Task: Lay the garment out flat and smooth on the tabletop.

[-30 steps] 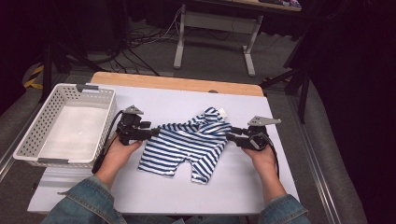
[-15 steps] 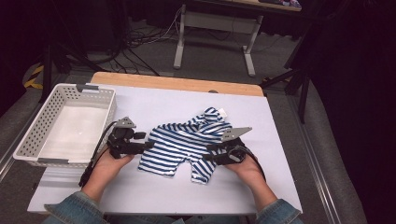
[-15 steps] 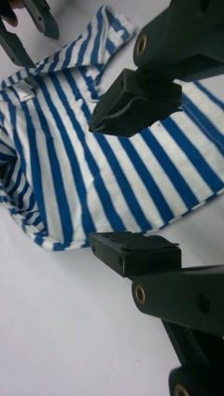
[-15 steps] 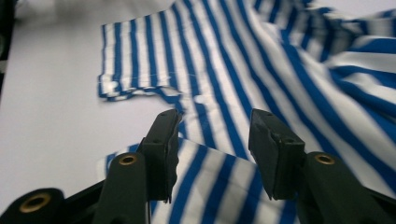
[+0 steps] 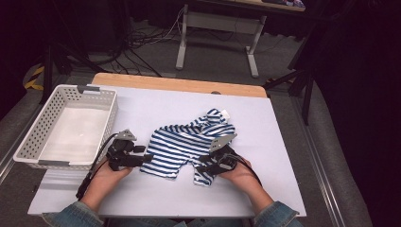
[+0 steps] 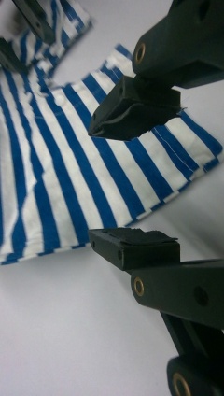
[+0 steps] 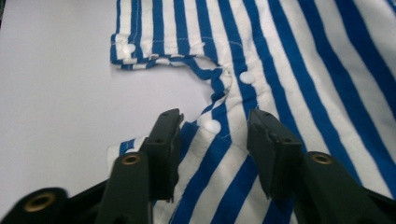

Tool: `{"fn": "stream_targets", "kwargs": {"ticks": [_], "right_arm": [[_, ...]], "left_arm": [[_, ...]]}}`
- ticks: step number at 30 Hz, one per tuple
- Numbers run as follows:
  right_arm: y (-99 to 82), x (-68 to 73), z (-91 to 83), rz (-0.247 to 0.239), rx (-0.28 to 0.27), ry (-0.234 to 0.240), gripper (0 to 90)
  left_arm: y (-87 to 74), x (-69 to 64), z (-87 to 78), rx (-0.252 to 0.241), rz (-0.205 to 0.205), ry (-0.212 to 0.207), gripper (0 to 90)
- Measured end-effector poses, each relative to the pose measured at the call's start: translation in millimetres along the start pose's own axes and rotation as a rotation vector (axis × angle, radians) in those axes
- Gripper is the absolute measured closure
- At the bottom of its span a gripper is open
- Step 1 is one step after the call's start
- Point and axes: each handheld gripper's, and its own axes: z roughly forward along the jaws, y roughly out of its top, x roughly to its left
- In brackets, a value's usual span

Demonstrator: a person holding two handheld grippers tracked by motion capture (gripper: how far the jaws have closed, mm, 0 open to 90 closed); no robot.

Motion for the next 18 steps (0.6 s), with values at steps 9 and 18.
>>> {"fn": "stream_targets", "kwargs": {"ticks": [9, 18], "right_arm": [[-11.5, 7.4, -24.4, 0.008, 0.007, 0.005, 85.9], [-45.8, 13.0, -75.9, 0.064, -0.066, -0.060, 86.2]], "left_arm": [[-8.3, 2.6, 2.0, 0.037, -0.022, -0.006, 53.8], [-9.3, 1.2, 2.7, 0.063, -0.041, -0.029, 76.7]]}}
